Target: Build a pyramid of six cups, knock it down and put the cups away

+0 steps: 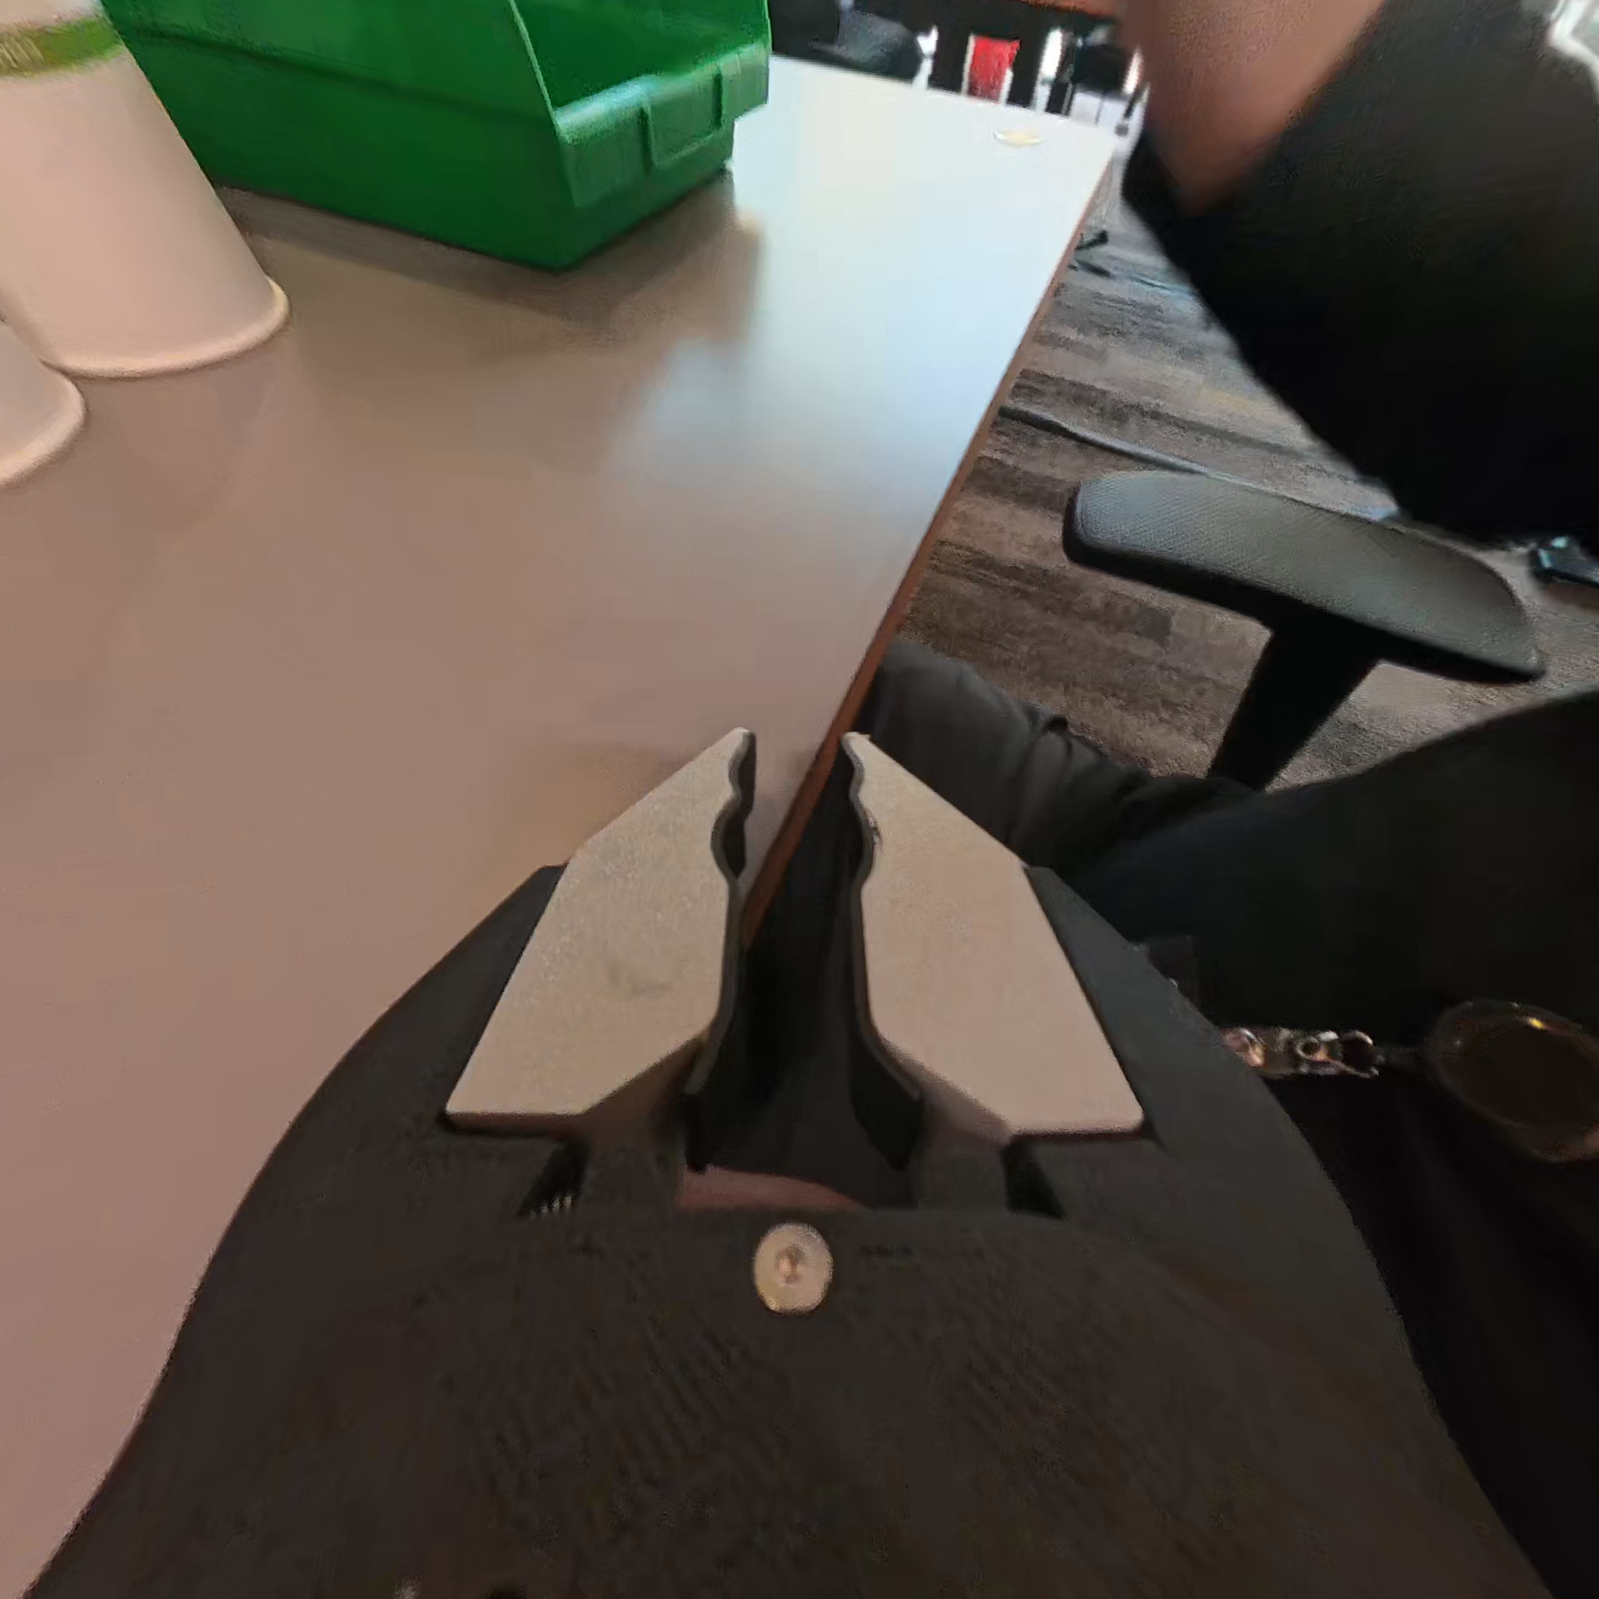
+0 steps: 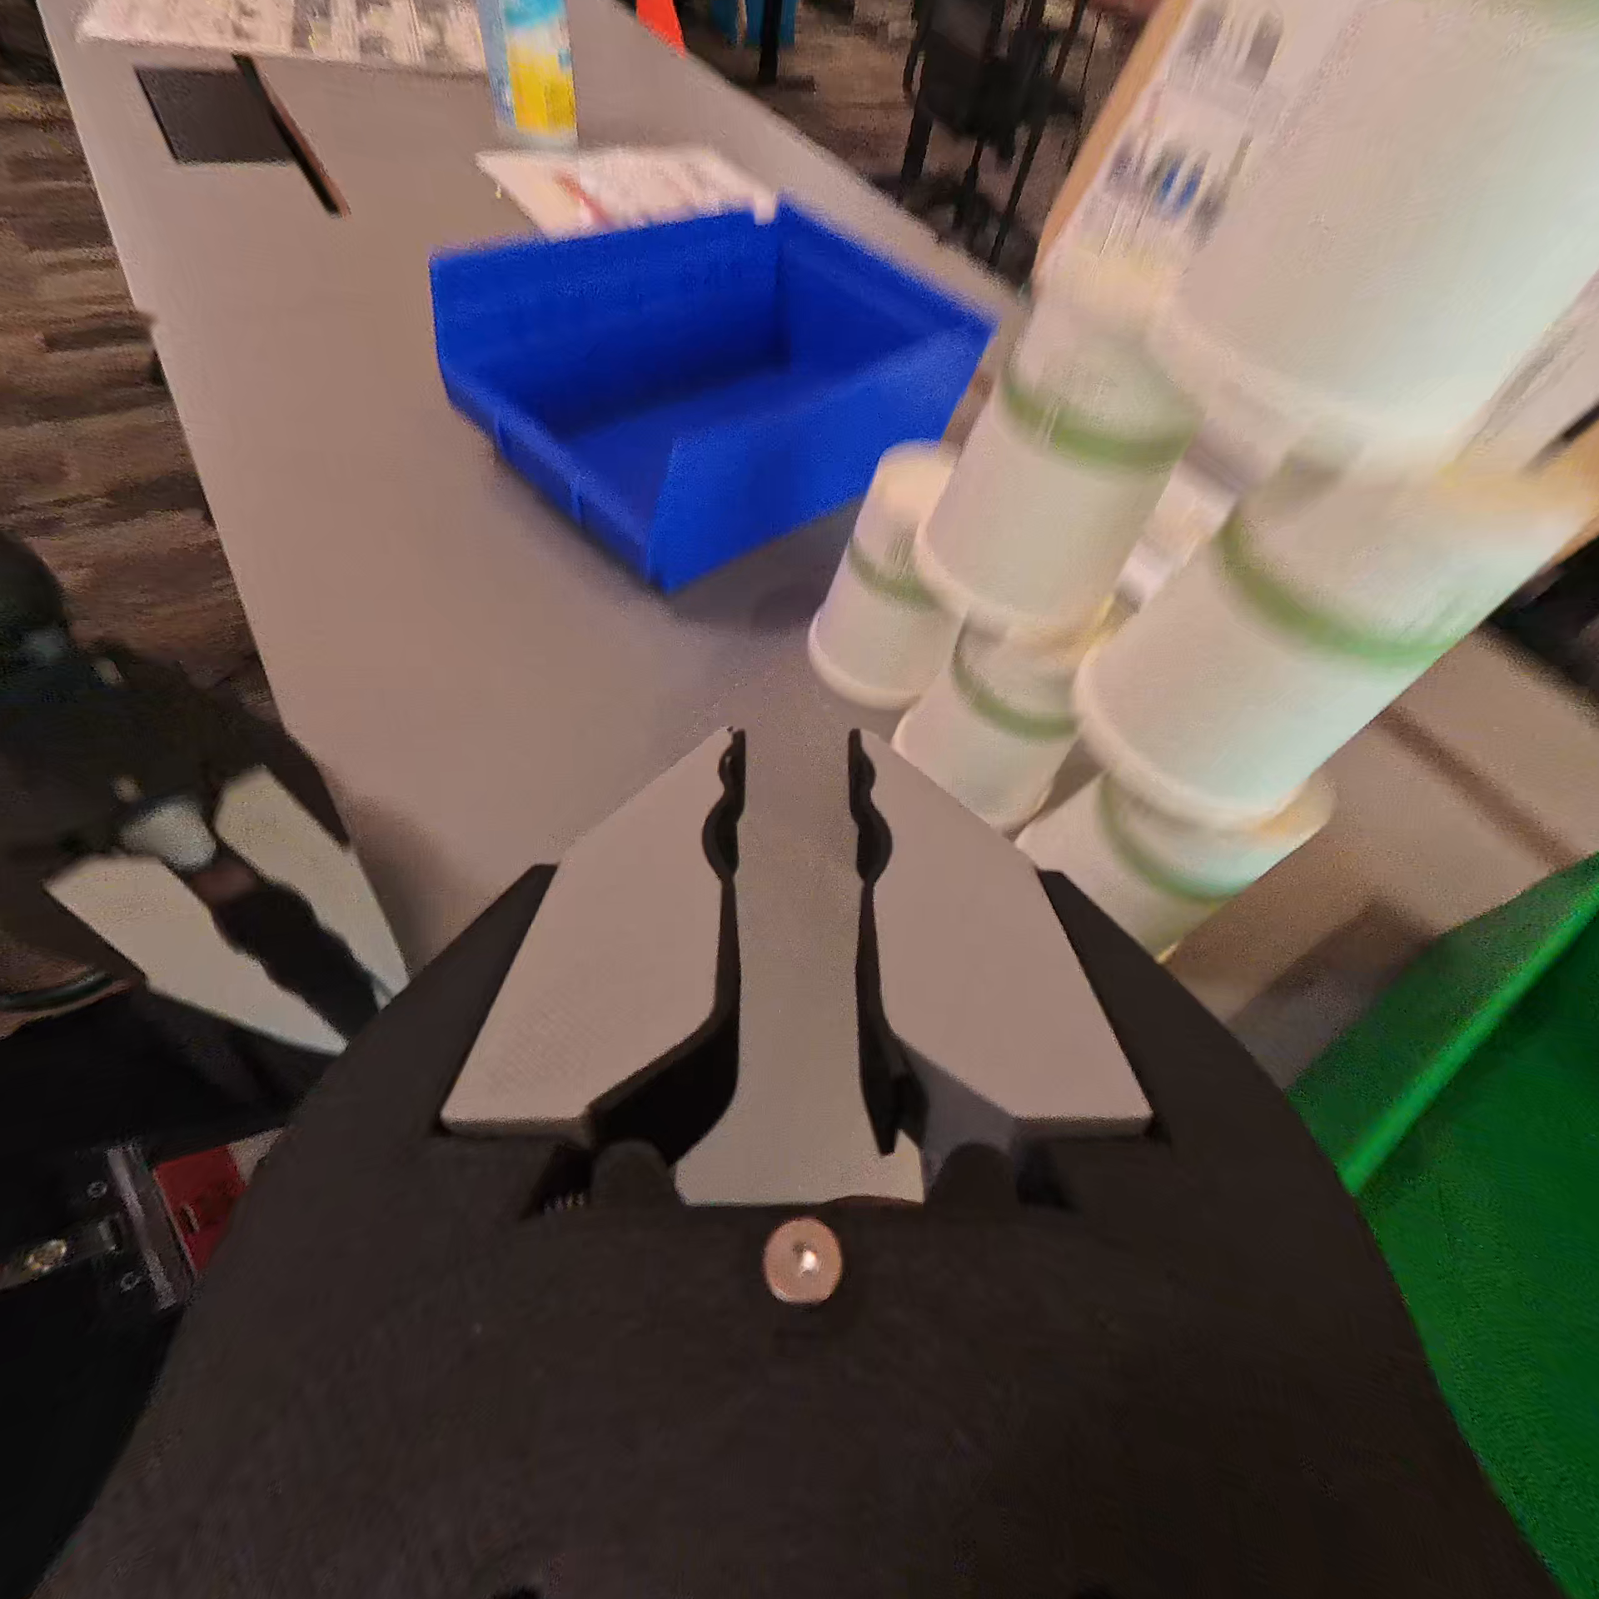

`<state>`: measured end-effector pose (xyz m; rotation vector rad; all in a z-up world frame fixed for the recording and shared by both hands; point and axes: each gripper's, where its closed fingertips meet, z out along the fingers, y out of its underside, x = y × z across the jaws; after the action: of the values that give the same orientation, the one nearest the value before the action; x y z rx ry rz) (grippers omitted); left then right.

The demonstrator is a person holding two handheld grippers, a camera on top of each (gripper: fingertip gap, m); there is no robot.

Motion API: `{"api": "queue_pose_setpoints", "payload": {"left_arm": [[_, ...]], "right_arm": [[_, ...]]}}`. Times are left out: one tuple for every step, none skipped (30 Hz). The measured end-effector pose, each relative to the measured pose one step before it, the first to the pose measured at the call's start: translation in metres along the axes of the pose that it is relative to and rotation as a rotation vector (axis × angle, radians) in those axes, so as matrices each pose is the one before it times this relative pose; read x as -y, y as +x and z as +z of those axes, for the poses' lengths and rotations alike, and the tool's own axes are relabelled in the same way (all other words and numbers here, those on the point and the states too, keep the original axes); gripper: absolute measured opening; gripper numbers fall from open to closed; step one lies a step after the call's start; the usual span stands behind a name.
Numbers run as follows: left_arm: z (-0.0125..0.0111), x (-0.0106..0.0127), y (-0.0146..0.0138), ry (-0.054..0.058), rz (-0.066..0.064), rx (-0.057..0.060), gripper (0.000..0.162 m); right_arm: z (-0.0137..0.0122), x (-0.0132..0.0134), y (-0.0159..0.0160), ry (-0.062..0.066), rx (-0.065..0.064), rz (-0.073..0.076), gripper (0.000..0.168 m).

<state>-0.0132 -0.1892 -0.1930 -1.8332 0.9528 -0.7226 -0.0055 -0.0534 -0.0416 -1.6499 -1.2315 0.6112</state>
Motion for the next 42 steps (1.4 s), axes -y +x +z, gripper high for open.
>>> {"api": "queue_pose_setpoints", "payload": {"left_arm": [[-0.00041, 0.00918, -0.00191, 0.0138, 0.0049, 0.0172, 0.021], [-0.00091, 0.01178, -0.00309, 0.0191, 0.0024, 0.0209, 0.025], [-0.00121, 0.01346, -0.00372, 0.0232, 0.0003, 0.0182, 0.026], [-0.00142, 0.01465, -0.00360, 0.0284, -0.0027, 0.0103, 0.027], [-0.00107, 0.01507, -0.00473, 0.0330, -0.0080, 0.0084, 0.029], [-0.00040, 0.01374, -0.00725, 0.0306, -0.0089, 0.0149, 0.029], [0.00085, 0.01024, -0.01052, 0.0204, -0.0028, 0.0269, 0.029], [0.00205, 0.00613, -0.01287, 0.0086, -0.0004, 0.0336, 0.029], [0.00321, 0.00202, -0.01315, -0.0010, -0.0050, 0.0278, 0.030], [0.00393, -0.00114, -0.01273, -0.0076, -0.0140, 0.0207, 0.031], [0.00429, -0.00342, -0.01163, -0.0098, -0.0242, 0.0138, 0.032], [0.00414, -0.00454, -0.00955, -0.0086, -0.0259, 0.0043, 0.033], [0.00364, -0.00520, -0.00887, -0.0050, -0.0161, 0.0068, 0.033], [0.00325, -0.00535, -0.01020, 0.0024, -0.0059, 0.0241, 0.031], [0.00264, -0.00387, -0.00949, -0.0069, -0.0296, 0.0272, 0.027], [0.00161, -0.00209, -0.00346, -0.0181, -0.0484, -0.0120, 0.030], [0.00074, -0.00104, 0.00058, -0.0098, -0.0398, -0.0383, 0.031], [0.00009, -0.00011, -0.00100, -0.0013, -0.0395, -0.0252, 0.031], [-0.00033, 0.00026, -0.00281, 0.0021, -0.0438, -0.0134, 0.032], [-0.00063, 0.00061, -0.00358, 0.0053, -0.0485, -0.0106, 0.032], [-0.00109, 0.00102, -0.00261, 0.0086, -0.0519, -0.0181, 0.032], [-0.00173, 0.00150, -0.00067, 0.0123, -0.0485, -0.0320, 0.031], [-0.00252, 0.00266, 0.00053, 0.0201, -0.0355, -0.0326, 0.029], [-0.00312, 0.00395, 0.00071, 0.0305, -0.0170, -0.0198, 0.027], [-0.00320, 0.00410, 0.00159, 0.0325, 0.0012, -0.0118, 0.027], [-0.00227, 0.00284, 0.00303, 0.0229, 0.0142, -0.0115, 0.027], [-0.00096, 0.00084, 0.00355, 0.0085, 0.0187, -0.0122, 0.027], [0.00021, -0.00048, 0.00290, -0.0024, 0.0151, -0.0101, 0.028], [0.00085, -0.00097, 0.00172, -0.0073, 0.0069, -0.0067, 0.031], [0.00107, -0.00090, 0.00103, -0.0063, -0.0010, -0.0070, 0.034], [0.00074, -0.00002, 0.00095, -0.0006, -0.0052, -0.0095, 0.036], [0.00019, 0.00108, 0.00068, 0.0074, -0.0051, -0.0093, 0.039], [-0.00035, 0.00259, 0.00099, 0.0173, 0.0001, -0.0114, 0.043], [-0.00132, 0.00401, 0.00185, 0.0263, 0.0085, -0.0147, 0.048], [-0.00193, 0.00480, 0.00232, 0.0302, 0.0188, -0.0151, 0.053], [-0.00288, 0.00551, 0.00288, 0.0304, 0.0289, -0.0173, 0.058], [-0.00354, 0.00719, 0.00226, 0.0292, 0.0303, -0.0107, 0.059], [-0.00433, 0.00959, 0.00118, 0.0231, 0.0264, 0.0019, 0.061], [-0.00499, 0.01281, 0.00158, 0.0164, 0.0212, 0.0058, 0.065], [-0.00604, 0.01643, 0.00374, 0.0173, 0.0160, 0.0013, 0.070], [-0.00770, 0.02019, 0.00652, 0.0277, 0.0161, -0.0060, 0.073], [-0.00910, 0.02210, 0.00798, 0.0424, 0.0205, -0.0081, 0.072]], "right_arm": [[0.00802, -0.03121, -0.00239, -0.0322, 0.0156, 0.0457, 0.021], [0.00723, -0.02646, 0.00344, -0.0297, -0.0082, 0.0376, 0.022], [0.00589, -0.02034, 0.00675, -0.0214, -0.0237, 0.0259, 0.027], [0.00432, -0.01432, 0.00539, -0.0120, -0.0142, 0.0109, 0.028], [0.00309, -0.00986, 0.00541, -0.0061, -0.0142, -0.0055, 0.028], [0.00238, -0.00690, 0.00789, -0.0037, -0.0332, -0.0187, 0.029], [0.00236, -0.00469, 0.00872, 0.0026, -0.0406, -0.0285, 0.030], [0.00246, -0.00349, 0.00707, 0.0078, -0.0320, -0.0343, 0.032], [0.00217, -0.00384, 0.00583, 0.0112, -0.0268, -0.0292, 0.031], [0.00220, -0.00453, 0.00642, 0.0158, -0.0321, -0.0126, 0.030], [0.00094, -0.00284, 0.00307, 0.0033, -0.0087, 0.0045, 0.028], [-0.00024, 0.00131, -0.00275, -0.0002, 0.0301, 0.0141, 0.030], [-0.00023, 0.00309, -0.00420, 0.0231, 0.0316, -0.0008, 0.029], [0.00015, -0.00063, -0.00054, -0.0035, 0.0065, 0.0014, 0.027], [0.00088, -0.00132, 0.00084, -0.0094, -0.0045, 0.0036, 0.031], [0.00114, -0.00159, -0.00004, -0.0125, -0.0024, -0.0024, 0.034], [0.00120, -0.00113, -0.00067, -0.0108, -0.0010, -0.0092, 0.034], [0.00140, -0.00164, -0.00119, -0.0140, 0.0002, -0.0111, 0.035], [0.00170, -0.00204, -0.00104, -0.0174, -0.0018, -0.0123, 0.036], [0.00187, -0.00209, -0.00097, -0.0183, -0.0033, -0.0143, 0.038], [0.00184, -0.00219, -0.00114, -0.0188, -0.0038, -0.0159, 0.038], [0.00184, -0.00221, -0.00060, -0.0192, -0.0077, -0.0163, 0.038], [0.00163, -0.00200, -0.00004, -0.0175, -0.0134, -0.0157, 0.038], [0.00117, -0.00143, 0.00030, -0.0133, -0.0158, -0.0165, 0.038], [0.00074, -0.00093, 0.00043, -0.0096, -0.0167, -0.0159, 0.038], [0.00016, -0.00032, 0.00038, -0.0039, -0.0158, -0.0149, 0.038], [-0.00065, 0.00062, 0.00051, 0.0050, -0.0132, -0.0112, 0.038], [-0.00142, 0.00163, 0.00059, 0.0133, -0.0090, -0.0051, 0.038], [-0.00221, 0.00239, 0.00132, 0.0202, -0.0088, 0.0032, 0.037], [-0.00270, 0.00279, 0.00205, 0.0247, -0.0064, 0.0114, 0.037], [-0.00322, 0.00330, 0.00264, 0.0287, -0.0055, 0.0195, 0.037], [-0.00411, 0.00420, 0.00304, 0.0366, -0.0024, 0.0275, 0.037], [-0.00527, 0.00549, 0.00377, 0.0450, -0.0012, 0.0364, 0.037], [-0.00680, 0.00826, 0.00352, 0.0622, 0.0055, 0.0439, 0.039], [-0.00849, 0.01065, 0.00304, 0.0753, 0.0113, 0.0453, 0.040], [-0.00987, 0.01236, 0.00338, 0.0829, 0.0090, 0.0398, 0.042], [-0.01072, 0.01247, 0.00515, 0.0856, -0.0015, 0.0320, 0.042], [-0.01083, 0.01082, 0.00723, 0.0699, -0.0096, 0.0191, 0.042], [-0.01096, 0.00910, 0.00906, 0.0369, -0.0147, 0.0133, 0.044], [-0.01083, 0.01062, 0.00947, 0.0107, -0.0102, 0.0147, 0.052], [-0.01208, 0.01424, 0.01062, -0.0022, -0.0175, 0.0181, 0.066], [-0.01515, 0.01972, 0.01185, 0.0141, -0.0331, 0.0112, 0.078]]}}
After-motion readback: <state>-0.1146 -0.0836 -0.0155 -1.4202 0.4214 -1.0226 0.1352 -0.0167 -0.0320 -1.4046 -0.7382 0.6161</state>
